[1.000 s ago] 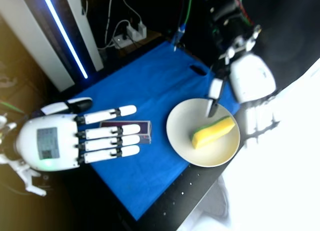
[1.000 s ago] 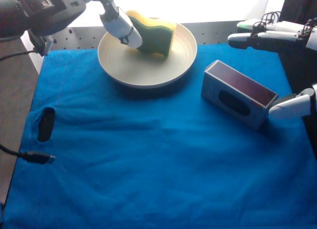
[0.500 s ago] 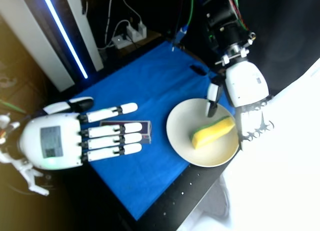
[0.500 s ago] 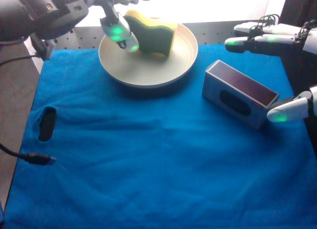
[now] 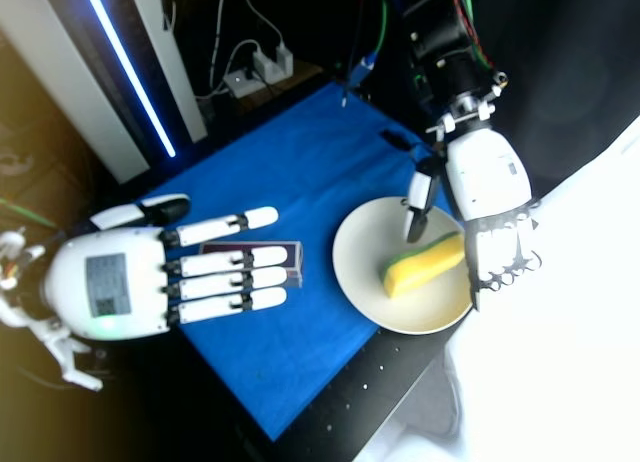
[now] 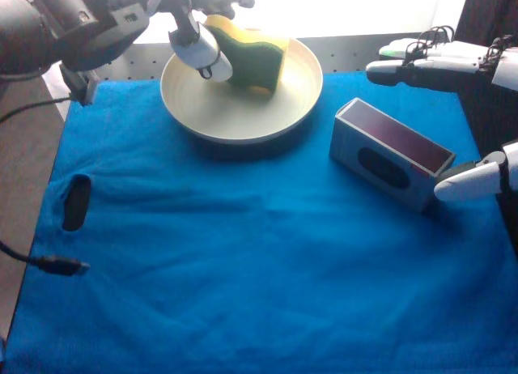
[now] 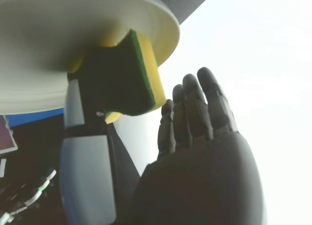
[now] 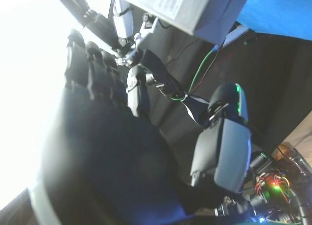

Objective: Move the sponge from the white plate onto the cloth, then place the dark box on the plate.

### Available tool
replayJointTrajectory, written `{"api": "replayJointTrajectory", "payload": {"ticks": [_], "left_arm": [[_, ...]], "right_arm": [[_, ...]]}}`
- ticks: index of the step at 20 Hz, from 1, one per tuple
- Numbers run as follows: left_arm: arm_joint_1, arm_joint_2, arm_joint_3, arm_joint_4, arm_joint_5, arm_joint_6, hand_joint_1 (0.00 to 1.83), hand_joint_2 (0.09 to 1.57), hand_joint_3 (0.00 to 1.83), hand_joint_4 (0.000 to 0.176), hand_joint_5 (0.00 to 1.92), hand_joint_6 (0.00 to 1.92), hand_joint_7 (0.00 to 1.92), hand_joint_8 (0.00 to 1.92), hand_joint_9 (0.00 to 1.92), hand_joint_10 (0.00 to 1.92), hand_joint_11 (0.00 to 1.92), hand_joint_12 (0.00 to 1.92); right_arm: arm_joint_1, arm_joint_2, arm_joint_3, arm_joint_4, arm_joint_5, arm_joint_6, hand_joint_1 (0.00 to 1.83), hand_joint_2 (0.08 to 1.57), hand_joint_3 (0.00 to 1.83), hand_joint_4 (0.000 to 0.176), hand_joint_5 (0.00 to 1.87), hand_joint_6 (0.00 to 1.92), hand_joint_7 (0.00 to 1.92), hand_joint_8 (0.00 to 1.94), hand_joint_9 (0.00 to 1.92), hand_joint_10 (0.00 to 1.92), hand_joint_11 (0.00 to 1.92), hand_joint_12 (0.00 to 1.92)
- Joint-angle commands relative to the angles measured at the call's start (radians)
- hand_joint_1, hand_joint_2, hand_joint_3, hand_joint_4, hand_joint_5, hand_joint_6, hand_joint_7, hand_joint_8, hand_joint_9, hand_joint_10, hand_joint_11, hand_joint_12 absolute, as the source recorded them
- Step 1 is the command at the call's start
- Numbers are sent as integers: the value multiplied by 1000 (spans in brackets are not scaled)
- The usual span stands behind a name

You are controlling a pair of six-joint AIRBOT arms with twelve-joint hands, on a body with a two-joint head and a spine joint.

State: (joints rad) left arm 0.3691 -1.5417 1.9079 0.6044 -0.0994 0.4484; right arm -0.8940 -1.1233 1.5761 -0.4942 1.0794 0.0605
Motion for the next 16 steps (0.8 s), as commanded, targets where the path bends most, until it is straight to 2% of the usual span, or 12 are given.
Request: {"api": "replayJointTrajectory", "payload": {"ticks": [1, 3, 4, 5, 6, 7, 9, 10, 11, 14, 15, 16], "left_arm": [[0, 8, -1, -10, -75, -1, 1231, 1055, 2, 0, 1047, 472, 1011, 727, 1074, 209, 600, 1123], [11, 15, -5, -31, -76, -1, 1255, 1063, 0, 0, 1124, 557, 1057, 939, 1184, 282, 742, 1167], [13, 17, -6, -37, -77, -1, 1362, 1070, 0, 0, 1061, 678, 1072, 838, 1033, 961, 712, 1122], [15, 21, -7, -45, -78, -1, 1374, 1100, 0, 0, 1027, 895, 1026, 849, 863, 1228, 499, 1082], [16, 24, -9, -50, -79, -1, 1374, 1100, 0, 0, 1027, 895, 1026, 849, 863, 1228, 499, 1082], [17, 28, -10, -59, -86, -1, 1267, 1088, 0, 0, 1033, 957, 1055, 804, 849, 661, 307, 1086], [19, 36, -18, -73, -102, -2, 1239, 1101, 3, 0, 1017, 1052, 1005, 828, 781, 119, 70, 1109], [20, 41, -23, -84, -114, -2, 1340, 1117, 0, 0, 1008, 1021, 1011, 810, 782, 1053, 382, 1127], [21, 50, -30, -101, -132, -2, 1359, 1140, 1, 0, 1027, 772, 894, 1089, 772, 1370, 487, 1243], [21, 94, -82, -143, -211, -3, 1372, 1125, 0, 0, 1036, 703, 947, 1060, 807, 1393, 516, 1337], [19, 113, -105, -151, -240, -3, 1278, 1127, 0, 0, 1146, 509, 840, 1343, 704, 1308, 229, 1616], [14, 140, -135, -161, -280, -3, 1262, 1092, 0, 0, 1226, 454, 894, 1234, 840, 1011, 564, 1494]], "right_arm": [[19, -2, 4, 61, 102, 12, 774, 925, 2, 89, 166, 3, 143, 11, 99, 11, 75, 31], [19, -2, 3, 61, 102, 18, 766, 920, 0, 101, 176, 4, 155, 8, 110, 9, 83, 34], [19, -2, 3, 61, 102, 20, 689, 919, 0, 121, 165, 0, 154, 5, 123, 10, 94, 39], [19, -3, 3, 60, 102, 22, 688, 929, 4, 119, 152, 0, 147, 1, 123, 8, 104, 44], [19, -4, 3, 60, 102, 23, 688, 929, 4, 119, 152, 0, 147, 1, 123, 8, 104, 44], [19, -4, 3, 59, 102, 24, 696, 934, 5, 122, 145, 0, 136, 0, 114, 3, 97, 42], [19, -4, 3, 58, 102, 26, 682, 925, 0, 127, 143, 2, 129, 0, 108, 0, 110, 48], [19, -4, 3, 58, 102, 27, 687, 934, 3, 104, 139, 1, 131, 1, 118, 4, 131, 58], [19, -4, 3, 58, 102, 29, 696, 944, 7, 111, 145, 3, 126, 0, 111, 1, 119, 54], [19, -4, 0, 58, 102, 36, 706, 928, 0, 140, 155, 5, 138, 3, 118, 3, 163, 77], [19, -4, -1, 58, 102, 38, 695, 938, 2, 115, 145, 0, 132, 1, 113, 0, 149, 72], [19, -4, -2, 58, 102, 39, 699, 944, 3, 125, 146, 3, 127, 0, 93, 0, 94, 51]]}}
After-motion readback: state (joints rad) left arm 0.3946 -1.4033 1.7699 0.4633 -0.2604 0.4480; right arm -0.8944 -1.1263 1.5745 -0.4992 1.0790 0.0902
